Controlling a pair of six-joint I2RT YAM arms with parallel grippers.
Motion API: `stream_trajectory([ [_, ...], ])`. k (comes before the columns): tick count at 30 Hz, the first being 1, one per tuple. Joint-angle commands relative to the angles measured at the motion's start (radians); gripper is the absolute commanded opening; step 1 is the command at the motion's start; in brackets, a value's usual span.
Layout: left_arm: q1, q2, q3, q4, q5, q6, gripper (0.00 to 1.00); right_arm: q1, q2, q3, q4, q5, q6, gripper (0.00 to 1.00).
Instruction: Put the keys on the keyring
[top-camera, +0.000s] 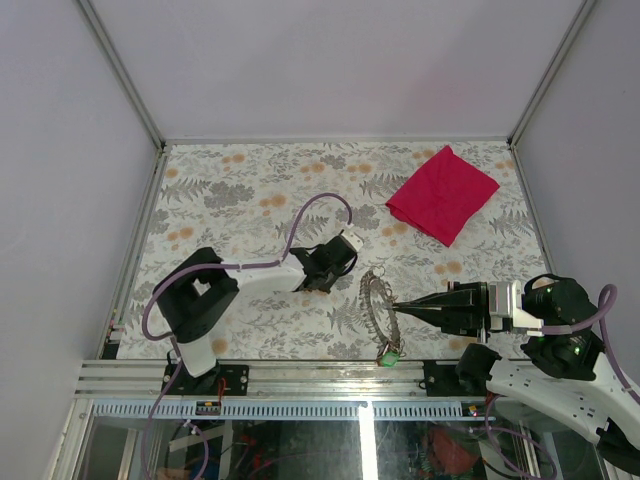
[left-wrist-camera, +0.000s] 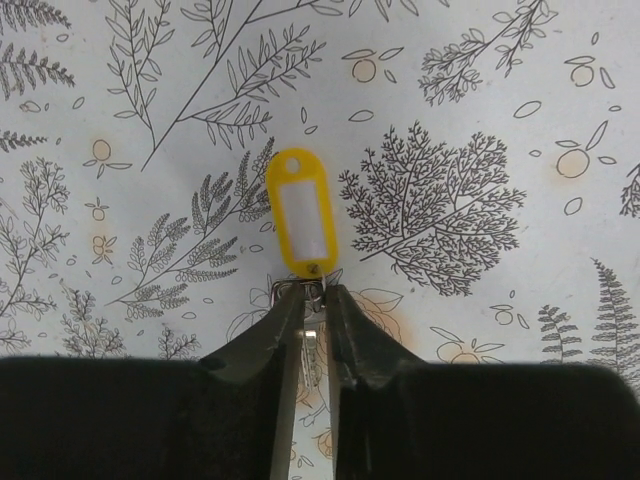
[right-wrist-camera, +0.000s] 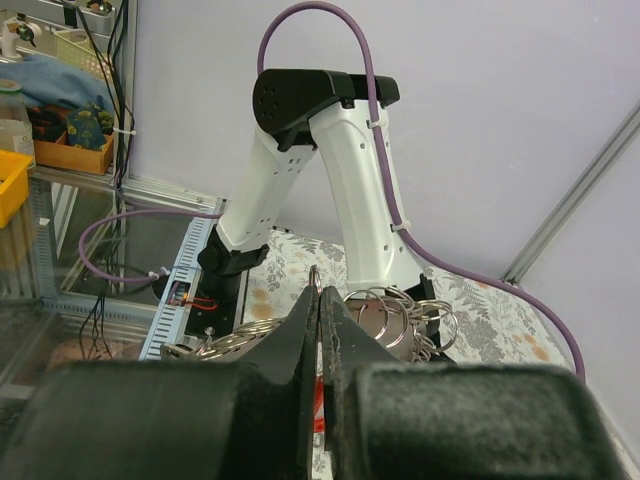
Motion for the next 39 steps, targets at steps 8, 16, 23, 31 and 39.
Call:
stream_trajectory([
  [8,-0.005,-0.060,-0.032,0.086,-0.022,0.021,0.00,0.005,0.003,0.025,0.055,0.043,0.005,0.01],
  [16,-0.006,-0.375,-0.094,0.101,0.072,0.107,0.00,0.005,0.023,0.114,-0.086,0.160,-0.008,0.00],
  [23,-0.005,-0.629,-0.114,0.102,0.160,0.164,0.00,0.005,0.070,0.160,-0.127,0.249,0.094,0.00],
  [31,-0.005,-0.773,-0.036,-0.014,0.167,0.104,0.00,0.005,0.193,0.208,-0.174,0.234,0.264,0.00],
  [39,-0.005,-0.904,-0.008,-0.017,0.234,0.181,0.00,0.005,0.221,0.117,-0.043,0.197,0.280,0.00],
])
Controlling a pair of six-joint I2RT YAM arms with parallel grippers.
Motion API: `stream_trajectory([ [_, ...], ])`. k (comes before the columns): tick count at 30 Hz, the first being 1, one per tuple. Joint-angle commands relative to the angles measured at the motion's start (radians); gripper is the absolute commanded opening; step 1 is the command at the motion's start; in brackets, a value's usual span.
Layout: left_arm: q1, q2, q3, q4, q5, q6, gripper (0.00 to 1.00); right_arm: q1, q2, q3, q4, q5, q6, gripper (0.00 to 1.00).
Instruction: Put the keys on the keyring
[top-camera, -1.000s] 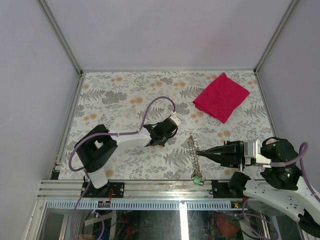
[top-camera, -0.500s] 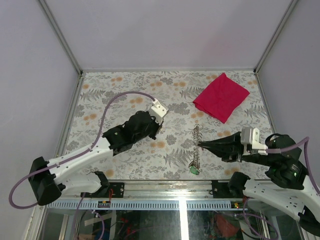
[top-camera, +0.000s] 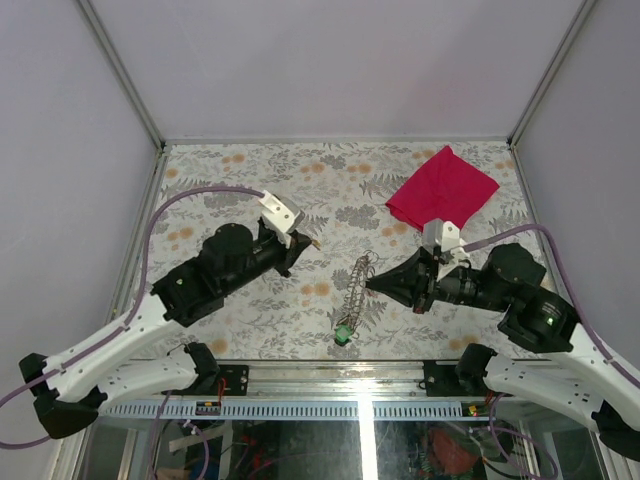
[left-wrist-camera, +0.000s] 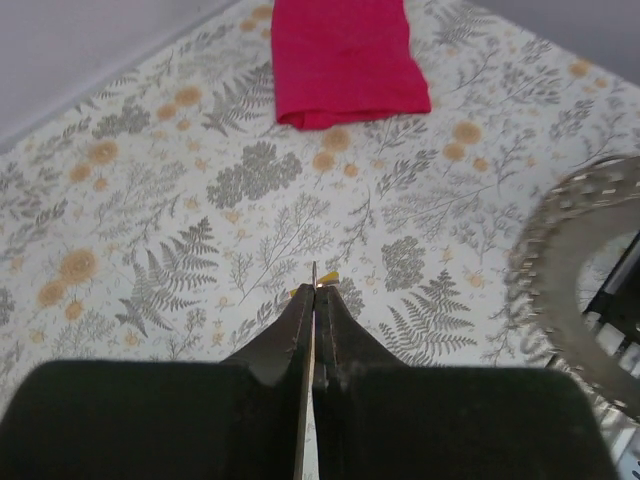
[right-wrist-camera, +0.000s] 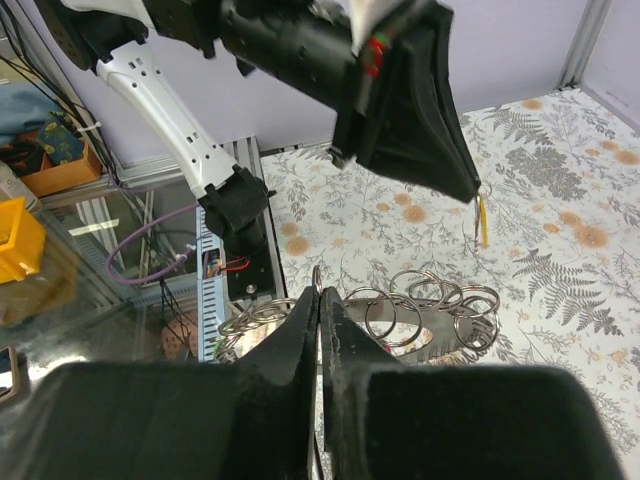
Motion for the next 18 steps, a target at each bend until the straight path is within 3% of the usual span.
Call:
stream_trajectory([
  [1,-0.005,-0.064,0.050,-0.001,0.089,0.077,0.00,0.005,-0.024,-0.060,0.184,-0.014,0.012,0.00],
  [8,-0.005,-0.161,0.041,0.006,0.249,0.215,0.00,0.005,-0.088,-0.242,0.436,-0.001,-0.058,0.00],
  [18,-0.005,-0.233,0.100,-0.111,0.380,0.278,0.00,0.005,-0.054,-0.205,0.311,0.145,-0.089,0.00],
])
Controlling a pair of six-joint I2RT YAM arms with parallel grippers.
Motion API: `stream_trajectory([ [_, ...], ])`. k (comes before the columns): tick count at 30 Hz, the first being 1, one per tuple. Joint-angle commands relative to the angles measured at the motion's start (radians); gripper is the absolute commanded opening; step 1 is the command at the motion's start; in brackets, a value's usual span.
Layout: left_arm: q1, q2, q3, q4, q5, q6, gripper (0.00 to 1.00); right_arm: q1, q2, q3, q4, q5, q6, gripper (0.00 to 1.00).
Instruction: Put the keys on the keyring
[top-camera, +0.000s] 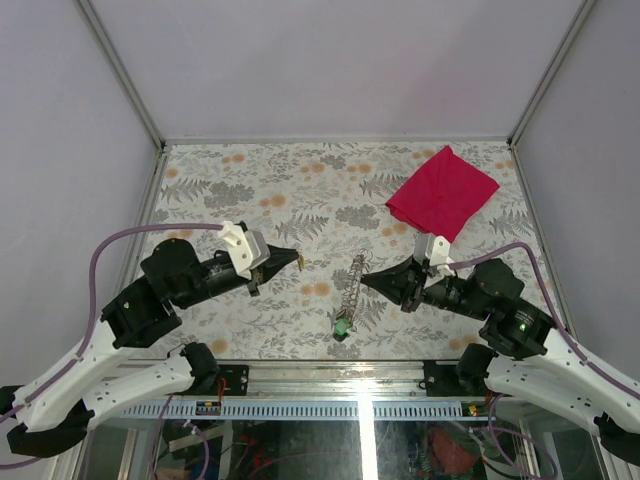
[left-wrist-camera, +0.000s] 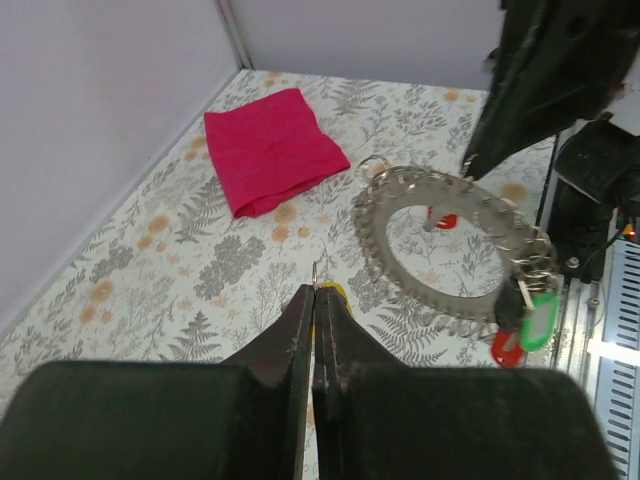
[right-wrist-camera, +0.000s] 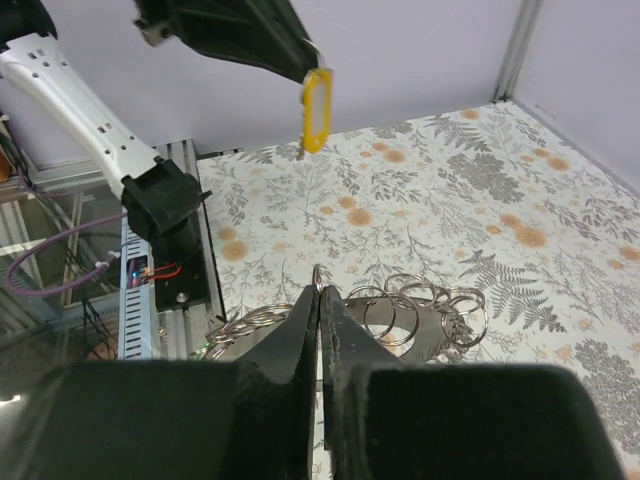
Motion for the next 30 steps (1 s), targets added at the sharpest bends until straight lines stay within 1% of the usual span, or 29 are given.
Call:
stream_trajectory([
  [1,-0.005,-0.009,0.063,-0.057,0.079,0.049,0.00,0.005,0.030,0.084,0.040,0.042,-0.029,0.00],
  [4,-0.005,-0.020,0.072,-0.055,0.090,0.045,0.00,0.005,0.064,0.116,0.036,-0.031,-0.033,0.00],
  [7,-0.005,-0.035,0.071,-0.026,0.111,0.042,0.00,0.004,0.081,0.133,0.055,-0.136,-0.087,0.00],
  [11,-0.004,-0.014,0.096,0.006,0.146,0.072,0.00,0.005,0.080,0.101,0.188,-0.248,-0.183,0.00],
  [15,-0.005,0.014,0.118,0.043,0.191,0.122,0.00,0.005,0.075,0.047,0.368,-0.343,-0.268,0.00],
  [17,-0.005,0.020,0.124,0.060,0.227,0.140,0.00,0.006,0.079,0.037,0.408,-0.392,-0.319,0.00],
  [21,-0.005,0.029,0.141,0.063,0.289,0.165,0.00,0.005,0.085,0.014,0.452,-0.463,-0.407,0.00],
  [23,-0.005,0.033,0.156,0.051,0.326,0.182,0.00,0.006,0.086,0.003,0.489,-0.490,-0.418,0.00],
  [30,-0.004,0.054,0.180,0.009,0.451,0.239,0.00,0.005,0.100,-0.020,0.541,-0.545,-0.454,0.01],
])
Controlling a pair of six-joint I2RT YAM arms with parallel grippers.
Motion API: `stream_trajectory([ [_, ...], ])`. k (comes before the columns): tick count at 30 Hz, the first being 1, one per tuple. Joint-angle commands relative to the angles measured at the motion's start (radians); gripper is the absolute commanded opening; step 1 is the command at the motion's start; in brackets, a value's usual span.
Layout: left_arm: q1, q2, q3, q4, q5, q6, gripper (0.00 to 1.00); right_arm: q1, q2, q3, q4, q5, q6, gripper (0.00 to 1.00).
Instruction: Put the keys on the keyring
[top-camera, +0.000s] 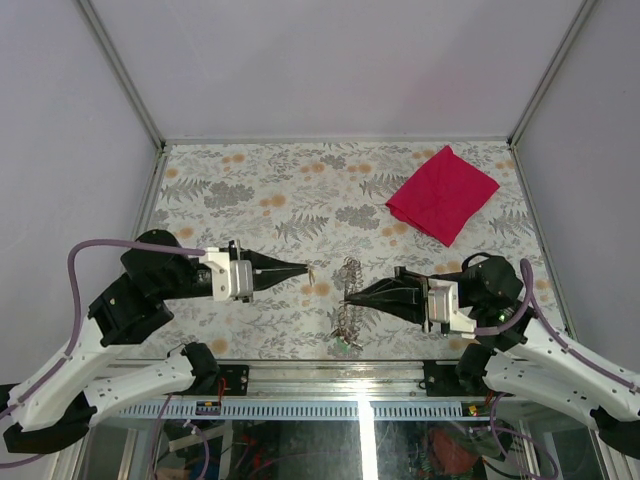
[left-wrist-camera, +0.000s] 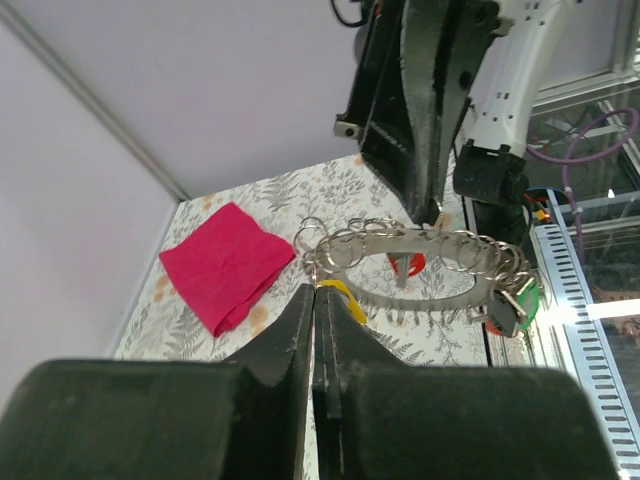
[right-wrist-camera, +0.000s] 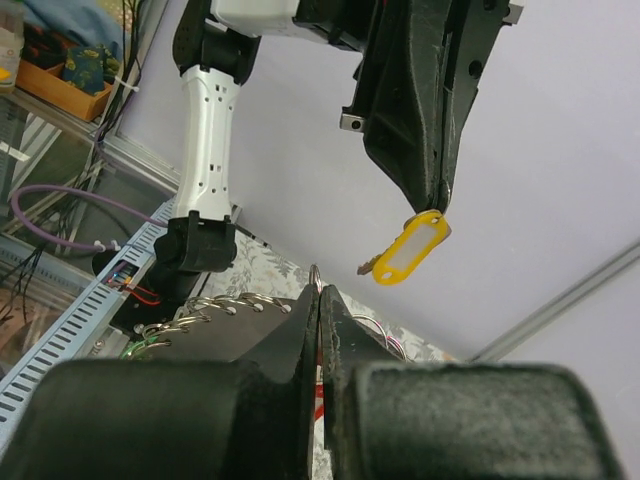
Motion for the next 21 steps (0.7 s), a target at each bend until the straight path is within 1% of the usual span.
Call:
stream_trajectory([
  [1,-0.003,0.008,0.037,0.011,0.119,0.062,0.00,0.005,0.010,-0.009,0.175,-0.062,-0.048,0.01],
  [5,-0.004,0.015,0.041,-0.007,0.142,0.074,0.00,0.005,0.035,-0.020,0.240,-0.059,0.005,0.00],
  [10,0.000,0.020,0.039,-0.016,0.144,0.080,0.00,0.005,0.081,0.007,0.296,-0.014,0.158,0.00],
  [14,0.001,0.020,0.036,-0.021,0.155,0.081,0.00,0.006,0.116,0.035,0.349,-0.011,0.287,0.00],
  [17,0.001,0.015,0.033,-0.028,0.159,0.087,0.00,0.004,0.136,0.082,0.299,0.010,0.352,0.00],
  [21,0.001,0.018,0.036,-0.056,0.178,0.102,0.00,0.005,0.173,0.201,0.134,0.027,0.427,0.01],
])
